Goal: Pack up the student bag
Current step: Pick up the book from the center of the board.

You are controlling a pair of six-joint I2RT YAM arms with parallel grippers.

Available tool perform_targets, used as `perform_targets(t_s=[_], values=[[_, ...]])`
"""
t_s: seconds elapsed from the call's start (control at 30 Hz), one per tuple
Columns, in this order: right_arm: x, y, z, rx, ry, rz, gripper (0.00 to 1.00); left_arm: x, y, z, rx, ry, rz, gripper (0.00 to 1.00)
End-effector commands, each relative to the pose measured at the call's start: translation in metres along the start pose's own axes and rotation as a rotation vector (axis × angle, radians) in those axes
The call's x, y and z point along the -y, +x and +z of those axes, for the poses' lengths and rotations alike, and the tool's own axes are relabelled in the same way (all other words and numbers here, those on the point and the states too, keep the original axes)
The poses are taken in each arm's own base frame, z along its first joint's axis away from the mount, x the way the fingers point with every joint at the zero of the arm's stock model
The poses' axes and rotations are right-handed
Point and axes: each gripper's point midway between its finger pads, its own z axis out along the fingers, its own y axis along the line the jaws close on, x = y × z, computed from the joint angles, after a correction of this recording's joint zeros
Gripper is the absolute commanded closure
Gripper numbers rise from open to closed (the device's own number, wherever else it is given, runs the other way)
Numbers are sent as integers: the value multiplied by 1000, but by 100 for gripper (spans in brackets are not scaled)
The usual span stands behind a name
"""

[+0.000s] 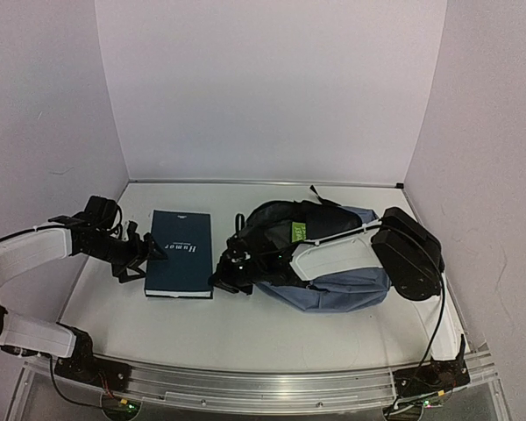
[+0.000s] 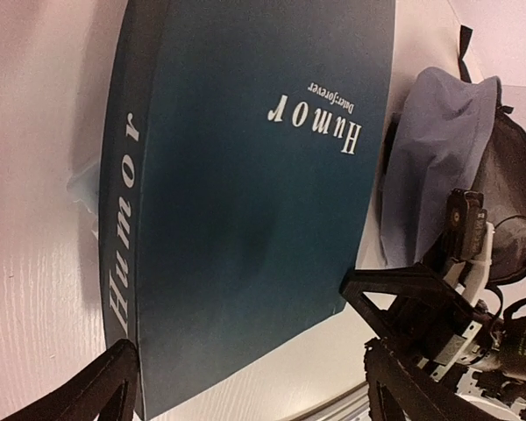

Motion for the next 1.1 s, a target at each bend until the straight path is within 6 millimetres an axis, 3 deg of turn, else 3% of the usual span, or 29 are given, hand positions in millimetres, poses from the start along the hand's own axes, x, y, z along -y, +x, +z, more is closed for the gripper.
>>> perform_targets(t_s=[0.0, 0.13, 0.23, 0.53, 0.6, 0.8, 1.07], values=[[-38, -11, -19, 39, -97, -51, 85, -3, -8, -1, 51, -23, -25, 9], [-33, -15, -19, 60, -60, -83, 71, -7, -24, 0, 108, -40, -37, 6], [-29, -16, -14, 59, -42, -94, 70, -5, -31, 4, 117, -10, -53, 4], [-18, -14, -9, 61, -10, -93, 71, -24, -23, 20, 77, -13, -119, 3], [-18, -14, -8, 59, -9, -93, 71, -19, -22, 23, 69, 30, -124, 3], [-17, -15, -8, 62, -5, -92, 72, -11, -19, 32, 49, 120, -140, 14], [-15, -14, -10, 63, 2, -86, 73, -19, -19, 44, 32, 140, -199, 25]])
